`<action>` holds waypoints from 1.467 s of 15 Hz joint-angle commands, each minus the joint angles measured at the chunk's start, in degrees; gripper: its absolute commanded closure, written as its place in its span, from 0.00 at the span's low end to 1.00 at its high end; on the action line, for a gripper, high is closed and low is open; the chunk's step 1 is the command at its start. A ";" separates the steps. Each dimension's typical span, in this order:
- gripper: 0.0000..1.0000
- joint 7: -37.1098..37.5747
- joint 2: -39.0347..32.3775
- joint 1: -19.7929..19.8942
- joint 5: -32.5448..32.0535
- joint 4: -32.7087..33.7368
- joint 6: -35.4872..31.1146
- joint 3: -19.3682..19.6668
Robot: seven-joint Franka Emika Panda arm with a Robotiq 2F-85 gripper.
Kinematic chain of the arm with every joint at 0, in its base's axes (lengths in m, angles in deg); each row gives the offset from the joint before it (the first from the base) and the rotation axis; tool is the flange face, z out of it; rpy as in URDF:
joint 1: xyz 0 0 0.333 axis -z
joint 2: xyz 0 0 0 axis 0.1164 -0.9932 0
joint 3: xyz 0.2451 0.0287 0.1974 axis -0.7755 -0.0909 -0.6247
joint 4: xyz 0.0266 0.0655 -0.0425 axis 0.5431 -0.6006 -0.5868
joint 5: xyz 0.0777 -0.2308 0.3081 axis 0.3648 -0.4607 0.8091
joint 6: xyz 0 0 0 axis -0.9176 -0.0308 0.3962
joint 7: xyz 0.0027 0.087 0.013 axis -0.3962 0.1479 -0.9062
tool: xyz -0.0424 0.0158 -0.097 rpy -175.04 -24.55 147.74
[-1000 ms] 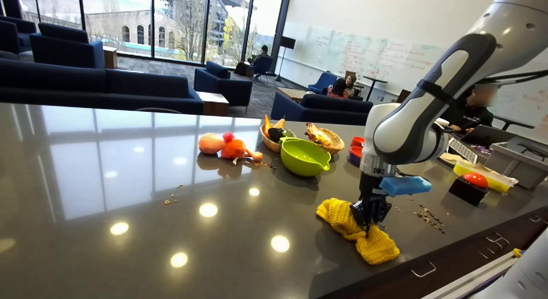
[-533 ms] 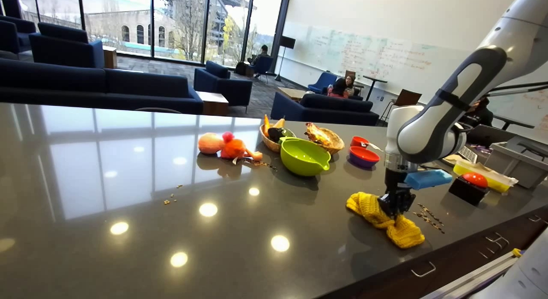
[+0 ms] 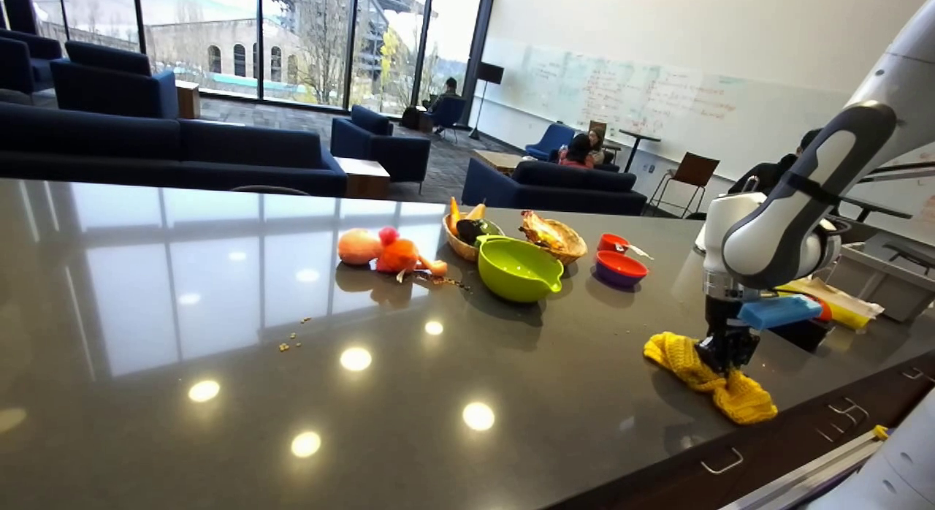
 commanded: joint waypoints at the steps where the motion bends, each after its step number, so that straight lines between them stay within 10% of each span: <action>1: 0.96 4.85 -0.05 0.59 -4.63 0.10 -0.21 1.73; 12: 0.96 9.66 11.65 -9.74 13.66 0.97 6.13 -16.74; 22: 0.96 8.56 6.47 -20.96 32.46 14.49 9.67 -31.44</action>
